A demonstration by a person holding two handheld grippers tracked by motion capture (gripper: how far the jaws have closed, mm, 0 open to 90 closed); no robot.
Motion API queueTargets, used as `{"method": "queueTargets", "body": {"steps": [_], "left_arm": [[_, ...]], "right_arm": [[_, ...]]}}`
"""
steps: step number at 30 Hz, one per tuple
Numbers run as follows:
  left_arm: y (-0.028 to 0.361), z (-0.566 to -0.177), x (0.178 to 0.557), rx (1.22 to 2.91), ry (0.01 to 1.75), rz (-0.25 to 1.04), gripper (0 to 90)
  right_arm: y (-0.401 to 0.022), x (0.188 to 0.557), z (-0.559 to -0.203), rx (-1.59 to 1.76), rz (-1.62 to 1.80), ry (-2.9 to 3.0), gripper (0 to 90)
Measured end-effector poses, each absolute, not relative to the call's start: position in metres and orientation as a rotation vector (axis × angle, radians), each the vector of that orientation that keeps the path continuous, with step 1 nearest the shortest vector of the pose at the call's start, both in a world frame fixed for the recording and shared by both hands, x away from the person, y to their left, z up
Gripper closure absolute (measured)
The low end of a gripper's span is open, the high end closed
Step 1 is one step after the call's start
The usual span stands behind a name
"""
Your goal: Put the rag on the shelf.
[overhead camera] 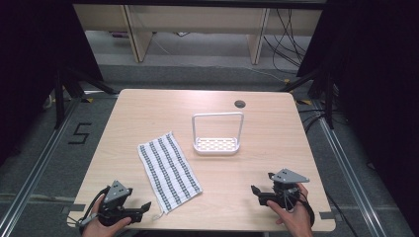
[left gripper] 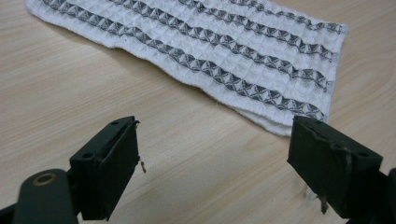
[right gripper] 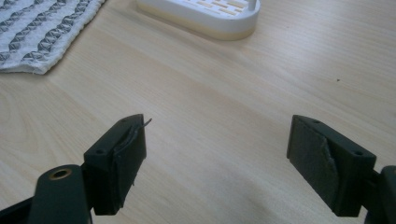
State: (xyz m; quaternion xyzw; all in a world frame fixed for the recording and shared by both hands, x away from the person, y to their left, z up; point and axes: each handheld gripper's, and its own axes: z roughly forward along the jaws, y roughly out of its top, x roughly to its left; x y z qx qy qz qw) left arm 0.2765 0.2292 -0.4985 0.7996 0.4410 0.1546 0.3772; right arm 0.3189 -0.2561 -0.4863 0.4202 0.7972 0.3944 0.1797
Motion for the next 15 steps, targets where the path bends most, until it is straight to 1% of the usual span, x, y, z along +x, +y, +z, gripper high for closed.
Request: {"method": "queueTargets", "body": {"steps": [15], "left_arm": [[0.217, -0.500, 0.273, 2.035, 1.111, 0.381, 15.4]], "right_arm": [[-0.229, 0.321, -0.481, 1.091, 1.161, 2.307, 28.4]]}}
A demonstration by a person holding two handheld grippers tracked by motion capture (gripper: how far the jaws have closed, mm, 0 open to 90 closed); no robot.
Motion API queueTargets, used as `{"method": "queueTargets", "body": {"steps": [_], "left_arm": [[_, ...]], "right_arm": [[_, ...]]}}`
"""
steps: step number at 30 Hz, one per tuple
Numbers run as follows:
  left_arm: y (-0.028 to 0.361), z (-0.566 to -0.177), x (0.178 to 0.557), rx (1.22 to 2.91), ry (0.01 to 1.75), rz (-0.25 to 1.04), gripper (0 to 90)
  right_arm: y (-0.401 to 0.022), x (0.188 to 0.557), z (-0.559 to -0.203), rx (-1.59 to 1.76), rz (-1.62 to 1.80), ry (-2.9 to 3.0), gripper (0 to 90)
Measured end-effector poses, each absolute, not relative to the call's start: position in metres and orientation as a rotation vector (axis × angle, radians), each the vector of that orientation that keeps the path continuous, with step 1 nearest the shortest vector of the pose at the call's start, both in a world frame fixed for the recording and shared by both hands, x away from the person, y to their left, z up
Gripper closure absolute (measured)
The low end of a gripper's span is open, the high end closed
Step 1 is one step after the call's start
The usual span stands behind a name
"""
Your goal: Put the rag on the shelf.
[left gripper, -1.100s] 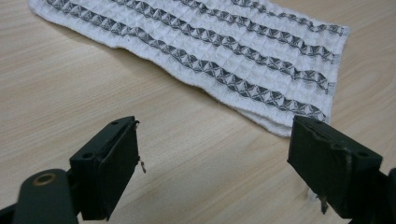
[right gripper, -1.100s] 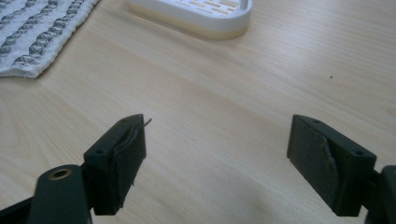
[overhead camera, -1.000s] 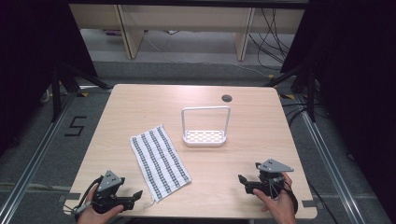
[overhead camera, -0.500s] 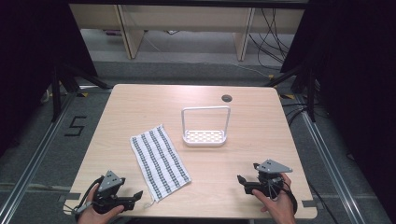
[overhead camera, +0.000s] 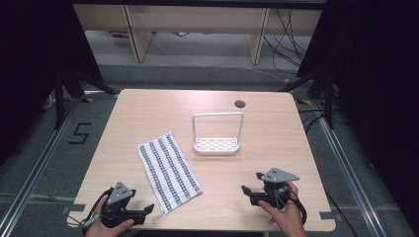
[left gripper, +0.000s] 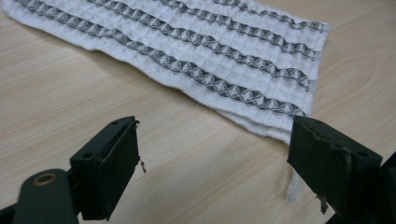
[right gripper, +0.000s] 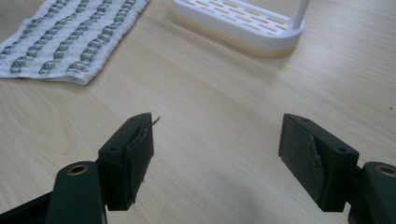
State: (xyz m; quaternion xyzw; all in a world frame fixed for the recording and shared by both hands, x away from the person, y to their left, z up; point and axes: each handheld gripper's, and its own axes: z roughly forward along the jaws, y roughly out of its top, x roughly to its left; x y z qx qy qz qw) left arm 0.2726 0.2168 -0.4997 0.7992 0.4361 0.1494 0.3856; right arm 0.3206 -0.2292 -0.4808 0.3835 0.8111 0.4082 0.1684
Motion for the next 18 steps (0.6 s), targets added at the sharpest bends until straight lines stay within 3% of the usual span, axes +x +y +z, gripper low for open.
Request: {"method": "queueTargets", "body": {"steps": [18], "left_arm": [[0.189, -0.502, 0.264, 2.059, 1.053, 0.317, 19.0]], "right_arm": [[-0.169, 0.325, -0.485, 0.922, 1.164, 2.464, 33.4]]}}
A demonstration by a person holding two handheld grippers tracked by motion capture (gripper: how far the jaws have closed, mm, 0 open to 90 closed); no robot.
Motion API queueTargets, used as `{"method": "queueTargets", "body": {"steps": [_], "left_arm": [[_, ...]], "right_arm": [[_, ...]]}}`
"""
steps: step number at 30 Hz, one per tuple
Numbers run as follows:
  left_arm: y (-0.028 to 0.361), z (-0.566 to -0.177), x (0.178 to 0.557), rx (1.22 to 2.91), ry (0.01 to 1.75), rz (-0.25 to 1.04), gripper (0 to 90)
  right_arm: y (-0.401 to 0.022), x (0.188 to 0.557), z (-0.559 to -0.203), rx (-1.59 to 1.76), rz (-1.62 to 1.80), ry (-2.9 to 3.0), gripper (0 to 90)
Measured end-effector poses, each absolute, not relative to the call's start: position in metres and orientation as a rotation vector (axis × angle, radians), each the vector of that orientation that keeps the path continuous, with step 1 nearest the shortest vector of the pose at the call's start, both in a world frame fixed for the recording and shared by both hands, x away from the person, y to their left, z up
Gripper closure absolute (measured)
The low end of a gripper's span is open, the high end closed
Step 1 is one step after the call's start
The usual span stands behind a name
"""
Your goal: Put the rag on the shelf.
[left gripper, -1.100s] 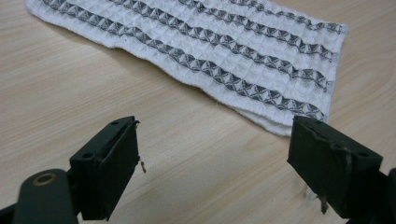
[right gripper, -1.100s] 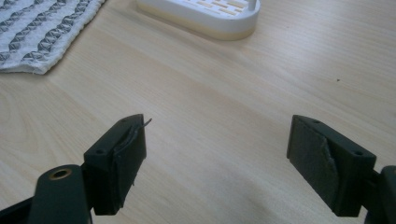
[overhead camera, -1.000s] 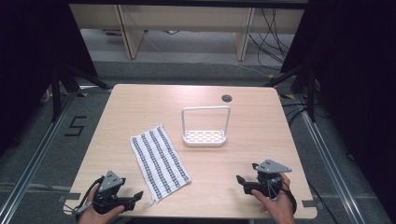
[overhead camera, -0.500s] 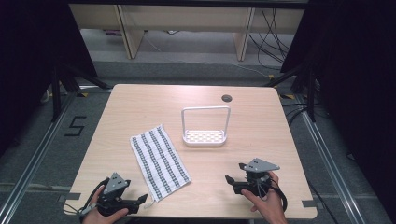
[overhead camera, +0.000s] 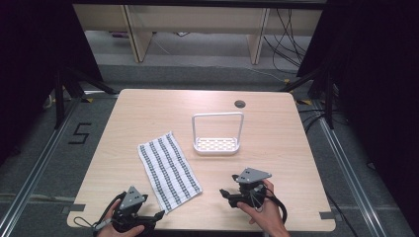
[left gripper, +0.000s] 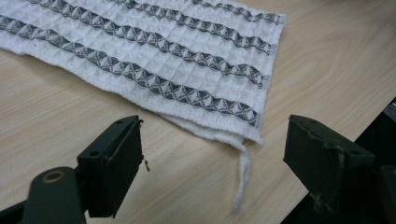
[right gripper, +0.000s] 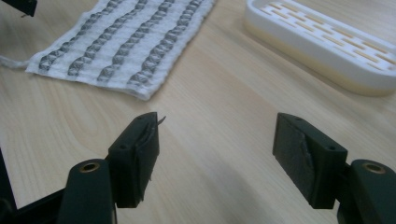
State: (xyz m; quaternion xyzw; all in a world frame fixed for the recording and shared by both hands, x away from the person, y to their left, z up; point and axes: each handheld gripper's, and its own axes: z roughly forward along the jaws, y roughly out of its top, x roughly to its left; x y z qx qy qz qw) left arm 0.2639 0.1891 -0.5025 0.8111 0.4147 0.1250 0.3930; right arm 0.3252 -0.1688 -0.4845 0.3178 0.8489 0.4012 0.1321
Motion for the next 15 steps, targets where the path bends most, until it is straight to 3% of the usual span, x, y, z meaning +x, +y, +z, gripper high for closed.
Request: {"method": "queueTargets", "body": {"steps": [15], "left_arm": [[0.174, -0.504, 0.263, 2.170, 0.941, 0.332, 33.9]], "right_arm": [[-0.131, 0.333, -0.489, 0.808, 1.147, 2.540, 37.5]]}}
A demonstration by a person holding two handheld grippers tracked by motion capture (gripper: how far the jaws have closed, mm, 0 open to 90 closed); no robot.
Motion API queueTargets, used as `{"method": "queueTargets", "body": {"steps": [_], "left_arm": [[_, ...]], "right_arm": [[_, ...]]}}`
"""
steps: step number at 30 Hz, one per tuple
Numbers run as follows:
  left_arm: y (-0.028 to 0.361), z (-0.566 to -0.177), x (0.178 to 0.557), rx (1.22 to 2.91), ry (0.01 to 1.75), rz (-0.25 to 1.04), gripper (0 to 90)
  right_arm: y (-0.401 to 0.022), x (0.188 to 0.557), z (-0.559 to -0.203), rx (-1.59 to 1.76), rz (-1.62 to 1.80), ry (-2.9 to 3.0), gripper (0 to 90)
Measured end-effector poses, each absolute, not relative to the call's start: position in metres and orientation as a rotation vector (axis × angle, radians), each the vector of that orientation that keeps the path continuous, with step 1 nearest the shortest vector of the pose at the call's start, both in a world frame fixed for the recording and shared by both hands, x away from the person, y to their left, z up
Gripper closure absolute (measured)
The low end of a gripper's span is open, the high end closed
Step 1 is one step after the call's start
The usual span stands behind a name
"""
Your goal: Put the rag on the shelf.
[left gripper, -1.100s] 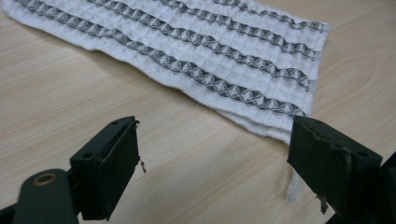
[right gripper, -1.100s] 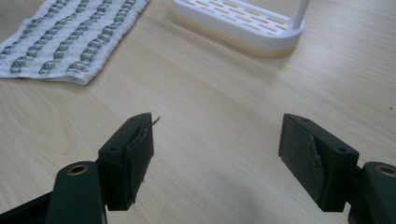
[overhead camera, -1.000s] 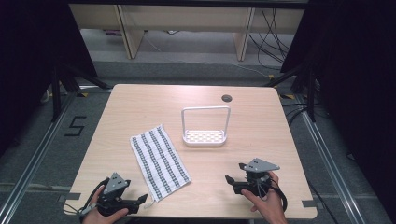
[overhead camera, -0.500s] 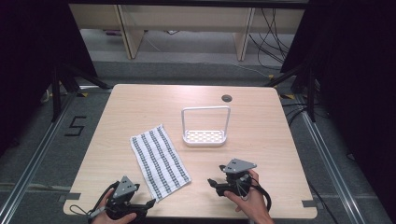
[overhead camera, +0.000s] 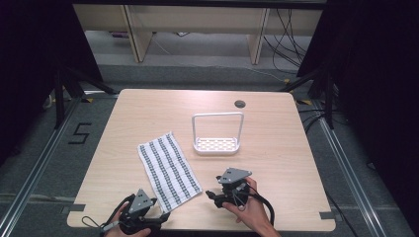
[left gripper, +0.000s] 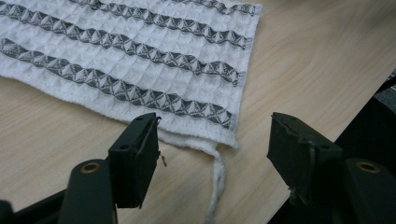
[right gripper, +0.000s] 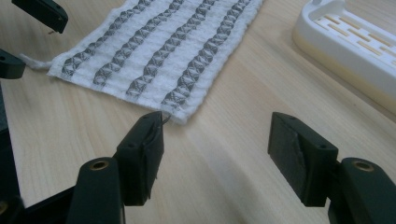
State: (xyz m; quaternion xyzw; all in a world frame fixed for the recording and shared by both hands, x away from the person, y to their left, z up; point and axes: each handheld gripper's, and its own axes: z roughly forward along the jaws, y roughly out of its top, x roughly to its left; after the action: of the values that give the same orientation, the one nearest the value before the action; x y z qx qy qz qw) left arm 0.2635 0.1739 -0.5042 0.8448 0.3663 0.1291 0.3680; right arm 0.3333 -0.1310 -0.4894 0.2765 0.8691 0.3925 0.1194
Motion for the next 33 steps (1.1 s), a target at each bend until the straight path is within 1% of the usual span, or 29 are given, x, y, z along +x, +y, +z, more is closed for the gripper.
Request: {"method": "queueTargets", "body": {"steps": [2, 3, 5, 9, 10, 12, 13, 21, 22, 23, 24, 26, 27, 28, 29, 30, 32, 33], "left_arm": [[0.171, -0.506, 0.265, 2.155, 0.950, 0.348, 35.2], [0.170, -0.505, 0.265, 2.198, 0.924, 0.338, 37.9], [0.168, -0.506, 0.266, 2.184, 0.924, 0.337, 39.3], [0.162, -0.507, 0.266, 2.195, 0.914, 0.352, 45.0], [0.164, -0.506, 0.268, 2.245, 0.883, 0.355, 46.3], [0.165, -0.505, 0.269, 2.273, 0.872, 0.369, 48.1], [0.162, -0.508, 0.268, 2.218, 0.908, 0.367, 48.9], [0.163, -0.510, 0.268, 2.225, 0.922, 0.375, 53.4], [0.165, -0.509, 0.270, 2.290, 0.872, 0.384, 54.2], [0.165, -0.509, 0.270, 2.290, 0.872, 0.384, 55.1], [0.163, -0.511, 0.269, 2.257, 0.894, 0.391, 56.2], [0.163, -0.512, 0.270, 2.245, 0.907, 0.386, 59.2], [0.163, -0.512, 0.270, 2.245, 0.907, 0.386, 61.0], [0.166, -0.510, 0.271, 2.282, 0.876, 0.397, 62.8], [0.165, -0.511, 0.271, 2.254, 0.888, 0.398, 62.8], [0.168, -0.510, 0.272, 2.290, 0.865, 0.389, 66.5], [0.168, -0.509, 0.273, 2.304, 0.860, 0.392, 70.3], [0.168, -0.509, 0.273, 2.304, 0.860, 0.392, 72.7]], "right_arm": [[-0.130, 0.334, -0.489, 0.810, 1.147, 2.548, 37.5], [-0.126, 0.337, -0.490, 0.799, 1.151, 2.555, 37.7], [-0.125, 0.337, -0.491, 0.800, 1.149, 2.550, 38.0], [-0.114, 0.342, -0.494, 0.792, 1.133, 2.581, 39.8], [-0.111, 0.342, -0.495, 0.790, 1.141, 2.580, 40.3], [-0.107, 0.344, -0.496, 0.792, 1.122, 2.600, 40.8], [-0.104, 0.345, -0.496, 0.796, 1.117, 2.598, 40.8], [-0.088, 0.348, -0.504, 0.752, 1.081, 2.644, 43.9], [-0.086, 0.348, -0.504, 0.760, 1.075, 2.644, 44.4], [-0.086, 0.348, -0.504, 0.760, 1.075, 2.644, 44.4], [-0.084, 0.349, -0.505, 0.765, 1.077, 2.645, 45.5], [-0.082, 0.350, -0.508, 0.741, 1.083, 2.645, 47.4], [-0.082, 0.350, -0.508, 0.741, 1.083, 2.645, 47.4], [-0.080, 0.349, -0.509, 0.773, 1.059, 2.656, 48.1], [-0.080, 0.349, -0.509, 0.773, 1.059, 2.656, 49.8], [-0.080, 0.350, -0.511, 0.752, 1.038, 2.673, 53.8], [-0.078, 0.350, -0.511, 0.736, 1.038, 2.667, 59.1], [-0.078, 0.350, -0.511, 0.736, 1.038, 2.667, 59.1]]}}
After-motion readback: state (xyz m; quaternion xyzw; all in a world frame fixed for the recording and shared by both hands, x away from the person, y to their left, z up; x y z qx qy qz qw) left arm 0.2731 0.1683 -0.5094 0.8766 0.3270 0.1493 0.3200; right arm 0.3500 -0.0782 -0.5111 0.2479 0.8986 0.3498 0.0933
